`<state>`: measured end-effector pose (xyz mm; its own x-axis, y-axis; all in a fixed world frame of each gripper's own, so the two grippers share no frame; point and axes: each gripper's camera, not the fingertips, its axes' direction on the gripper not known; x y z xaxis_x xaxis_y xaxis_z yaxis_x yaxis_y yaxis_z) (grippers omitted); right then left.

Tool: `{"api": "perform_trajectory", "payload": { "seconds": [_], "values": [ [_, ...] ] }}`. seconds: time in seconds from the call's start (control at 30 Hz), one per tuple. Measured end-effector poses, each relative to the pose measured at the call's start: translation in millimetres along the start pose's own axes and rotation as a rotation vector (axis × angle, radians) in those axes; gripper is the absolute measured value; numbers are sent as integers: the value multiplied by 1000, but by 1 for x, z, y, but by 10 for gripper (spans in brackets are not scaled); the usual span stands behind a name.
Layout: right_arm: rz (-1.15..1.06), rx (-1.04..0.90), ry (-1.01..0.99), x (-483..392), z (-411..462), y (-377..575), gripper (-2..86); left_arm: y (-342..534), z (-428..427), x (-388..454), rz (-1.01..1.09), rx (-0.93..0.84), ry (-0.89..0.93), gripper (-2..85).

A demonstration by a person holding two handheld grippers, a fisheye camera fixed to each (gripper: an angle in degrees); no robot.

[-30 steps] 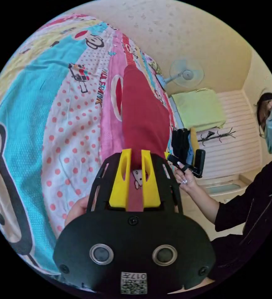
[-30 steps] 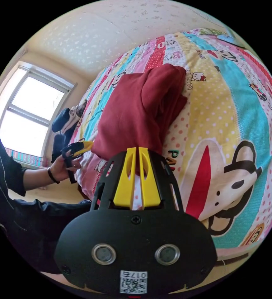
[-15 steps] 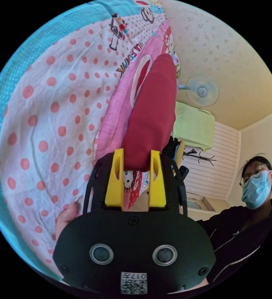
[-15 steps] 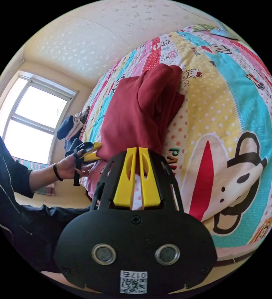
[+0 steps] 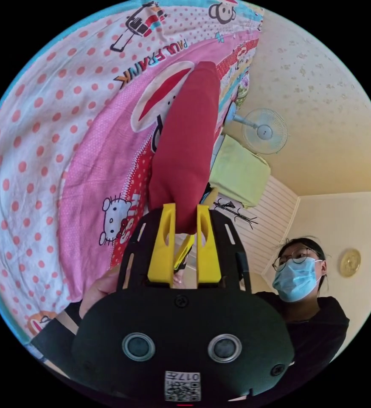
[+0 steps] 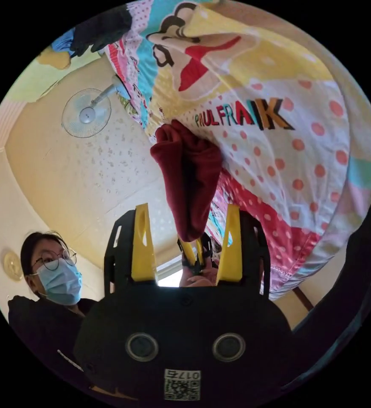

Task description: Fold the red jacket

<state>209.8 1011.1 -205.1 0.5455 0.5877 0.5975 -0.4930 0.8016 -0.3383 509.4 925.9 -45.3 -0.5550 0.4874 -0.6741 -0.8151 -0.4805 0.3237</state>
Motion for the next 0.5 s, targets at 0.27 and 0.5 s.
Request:
{"api": "perform_trajectory", "payload": {
  "seconds": [0.27,0.5],
  "values": [
    [8,17,-99,18,63,-56,217,-5,-10,3,-22,28,-3,81],
    [159,7,-183,29,73,-58,109,29,-42,-11,-71,270,51,74]
  ]
}}
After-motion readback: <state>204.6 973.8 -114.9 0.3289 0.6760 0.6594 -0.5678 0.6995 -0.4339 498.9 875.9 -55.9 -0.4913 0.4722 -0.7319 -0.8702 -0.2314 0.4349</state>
